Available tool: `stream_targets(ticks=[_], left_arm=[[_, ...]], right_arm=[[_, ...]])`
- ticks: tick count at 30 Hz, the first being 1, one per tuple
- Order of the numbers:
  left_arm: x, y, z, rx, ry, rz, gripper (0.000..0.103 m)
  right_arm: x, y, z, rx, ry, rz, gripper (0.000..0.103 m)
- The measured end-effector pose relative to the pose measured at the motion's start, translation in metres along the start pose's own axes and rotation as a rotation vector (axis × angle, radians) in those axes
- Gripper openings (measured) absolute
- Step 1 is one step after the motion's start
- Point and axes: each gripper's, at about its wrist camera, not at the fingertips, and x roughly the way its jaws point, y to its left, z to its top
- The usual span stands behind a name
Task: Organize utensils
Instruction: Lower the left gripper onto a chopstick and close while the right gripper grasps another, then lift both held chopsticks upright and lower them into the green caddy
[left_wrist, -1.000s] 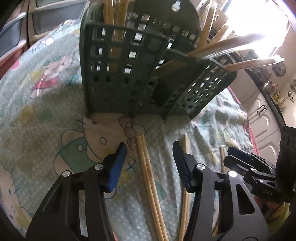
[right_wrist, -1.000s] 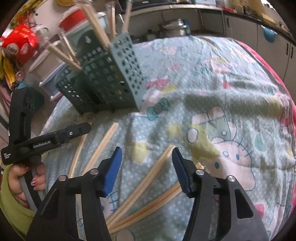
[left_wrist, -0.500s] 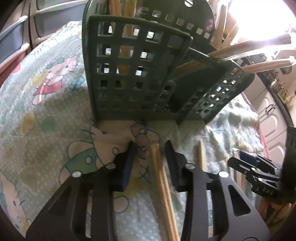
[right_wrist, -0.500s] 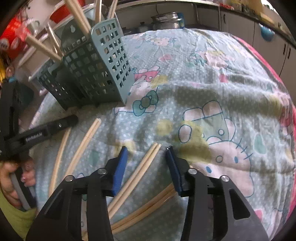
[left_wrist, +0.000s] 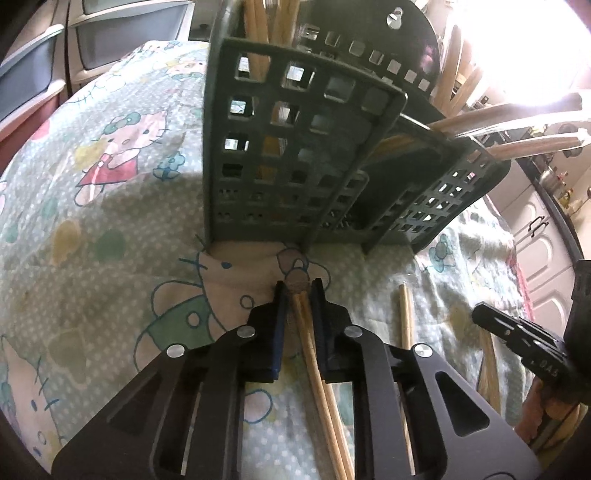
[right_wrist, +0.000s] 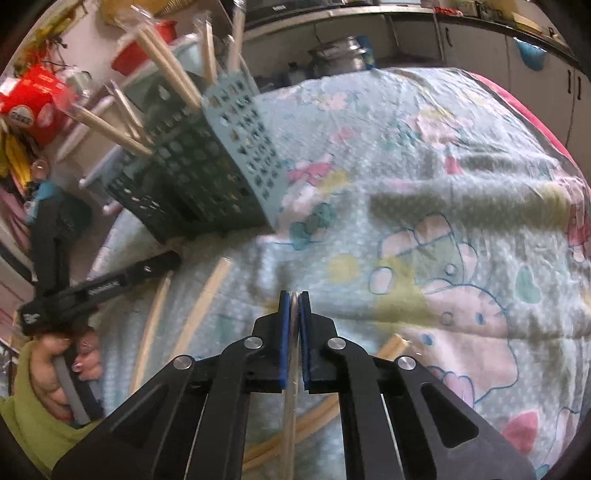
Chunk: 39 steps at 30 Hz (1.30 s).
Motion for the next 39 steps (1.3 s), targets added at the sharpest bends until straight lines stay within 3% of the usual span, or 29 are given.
stream_targets(ticks=[4,19,39], left_arm=[[-0.014,-0.002,-0.001,-0.002,-0.022,-0.025,0.004],[-0.093,-0.019,0.014,0.040,-0.189,-0.088,0.003],[-0.156,-0.047,0.035,0.125,-0.363,-0.124,0.003]], right_arm=[[-0.012,0.012,0.005,-0.016,-0.028,0.057,0.005],[-0.059,0.062,0.032,-0.138,-0.160,0.162,0.005],[-0.107,0.095,0.053,-0.235,-0.318,0.206,0.005]])
